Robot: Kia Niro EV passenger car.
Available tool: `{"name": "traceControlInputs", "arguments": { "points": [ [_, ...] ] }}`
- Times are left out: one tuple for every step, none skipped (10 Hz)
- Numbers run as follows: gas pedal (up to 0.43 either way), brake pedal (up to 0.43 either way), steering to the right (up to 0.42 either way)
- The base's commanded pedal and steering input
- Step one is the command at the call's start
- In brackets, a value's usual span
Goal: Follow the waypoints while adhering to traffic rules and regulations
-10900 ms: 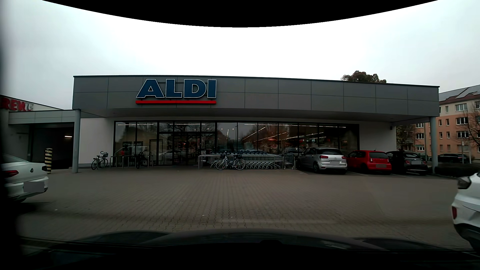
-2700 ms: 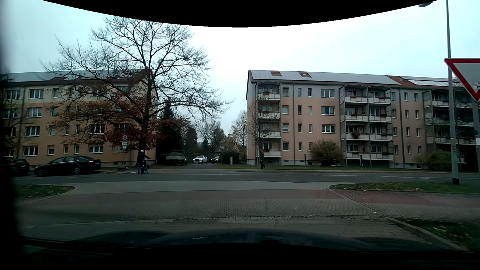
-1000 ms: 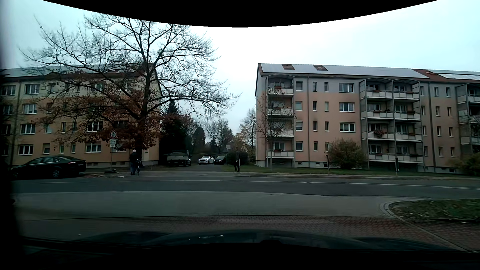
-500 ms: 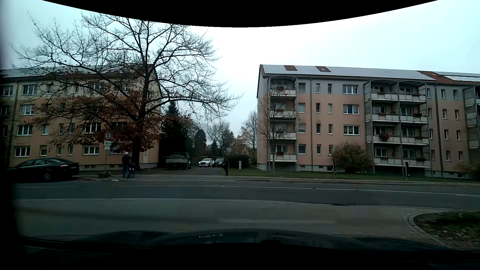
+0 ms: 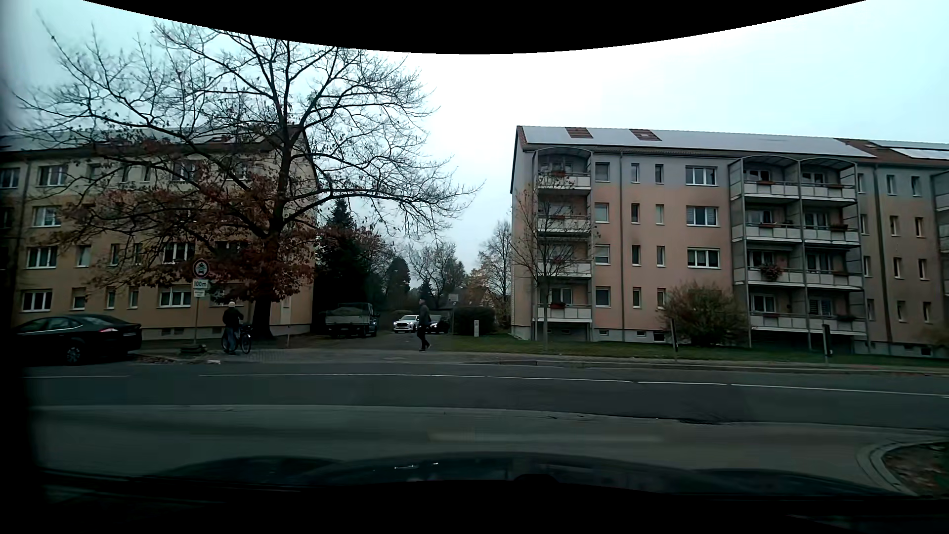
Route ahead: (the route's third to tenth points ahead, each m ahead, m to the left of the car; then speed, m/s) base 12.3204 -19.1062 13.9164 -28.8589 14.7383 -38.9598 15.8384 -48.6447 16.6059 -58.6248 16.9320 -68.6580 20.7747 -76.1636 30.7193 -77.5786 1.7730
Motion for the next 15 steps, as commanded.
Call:
{"name": "traceControlInputs", "arguments": {
  "points": [
    [0.118,0.0,-0.032],
    [0.118,0.0,-0.032],
    [0.118,0.0,-0.032],
    [0.098,0.0,-0.031],
    [0.0,0.0,-0.028],
    [0.0,0.0,-0.024],
    [0.0,0.0,-0.022],
    [0.0,0.0,-0.021],
    [0.0,0.006,-0.021],
    [0.0,0.018,-0.02],
    [0.0,0.043,-0.018],
    [0.0,0.049,-0.017],
    [0.0,0.043,-0.016],
    [0.0,0.037,-0.014],
    [0.0,0.0,-0.013]
  ]
}}
